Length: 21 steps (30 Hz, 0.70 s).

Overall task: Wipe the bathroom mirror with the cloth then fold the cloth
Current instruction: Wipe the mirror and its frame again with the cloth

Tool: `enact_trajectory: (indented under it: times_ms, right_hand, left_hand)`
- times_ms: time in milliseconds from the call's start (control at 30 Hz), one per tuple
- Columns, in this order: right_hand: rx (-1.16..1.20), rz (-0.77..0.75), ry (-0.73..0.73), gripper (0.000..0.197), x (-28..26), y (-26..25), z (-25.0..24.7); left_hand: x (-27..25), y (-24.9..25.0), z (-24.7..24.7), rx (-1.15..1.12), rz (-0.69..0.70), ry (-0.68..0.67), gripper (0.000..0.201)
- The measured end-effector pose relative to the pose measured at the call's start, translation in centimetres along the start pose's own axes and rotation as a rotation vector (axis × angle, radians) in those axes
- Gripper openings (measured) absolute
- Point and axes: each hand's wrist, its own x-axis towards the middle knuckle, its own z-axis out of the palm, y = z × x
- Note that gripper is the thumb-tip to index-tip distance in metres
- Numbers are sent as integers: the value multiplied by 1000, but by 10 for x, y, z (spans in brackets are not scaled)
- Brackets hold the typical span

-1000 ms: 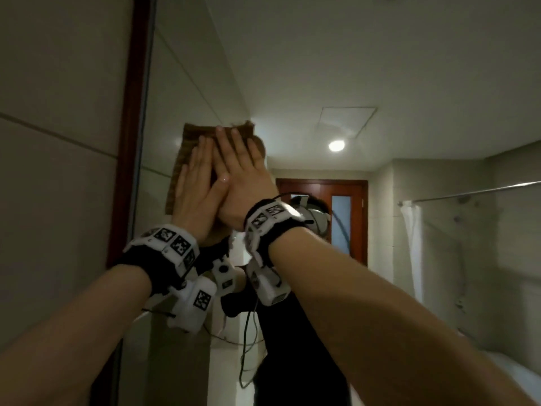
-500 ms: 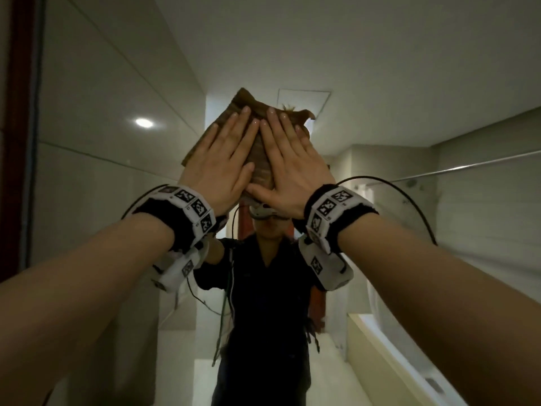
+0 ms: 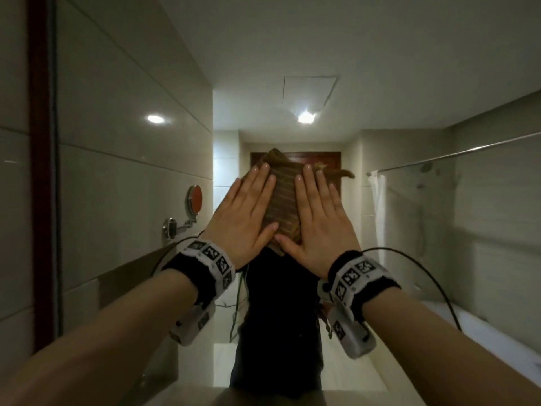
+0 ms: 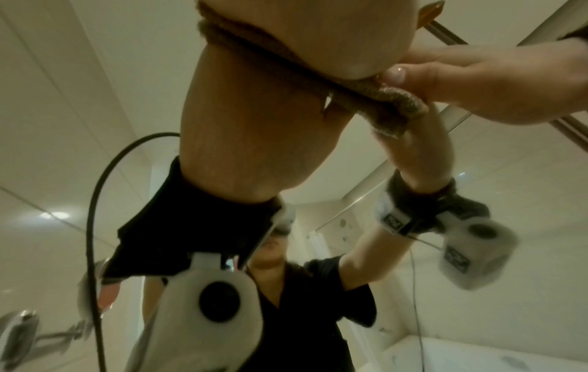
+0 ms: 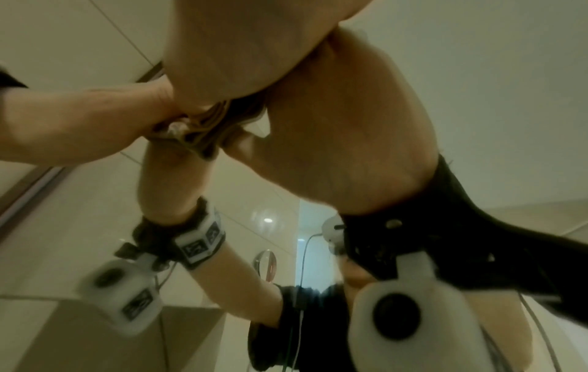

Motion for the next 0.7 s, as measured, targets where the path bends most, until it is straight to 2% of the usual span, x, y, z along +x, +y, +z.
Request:
enact_trajectory:
  times_ms: [133, 300, 400, 600, 700]
  right_hand:
    - [9, 19, -54, 100, -16, -6, 6]
    - [10, -5, -58, 102, -1, 1, 0]
    - [5, 6, -26, 104, 25, 11, -10]
    - [-101, 72, -29, 107, 104, 44, -52]
    - [-89, 81, -26, 105, 116, 47, -58]
  left_hand:
    - [-14, 7, 6, -24, -13, -44, 81]
    - [1, 0, -2, -28, 26, -31, 80]
    - [28, -11, -13, 4, 26, -2, 80]
    - [114, -37, -48, 21, -43, -2, 82]
    - [125, -39, -52, 34, -52, 8, 82]
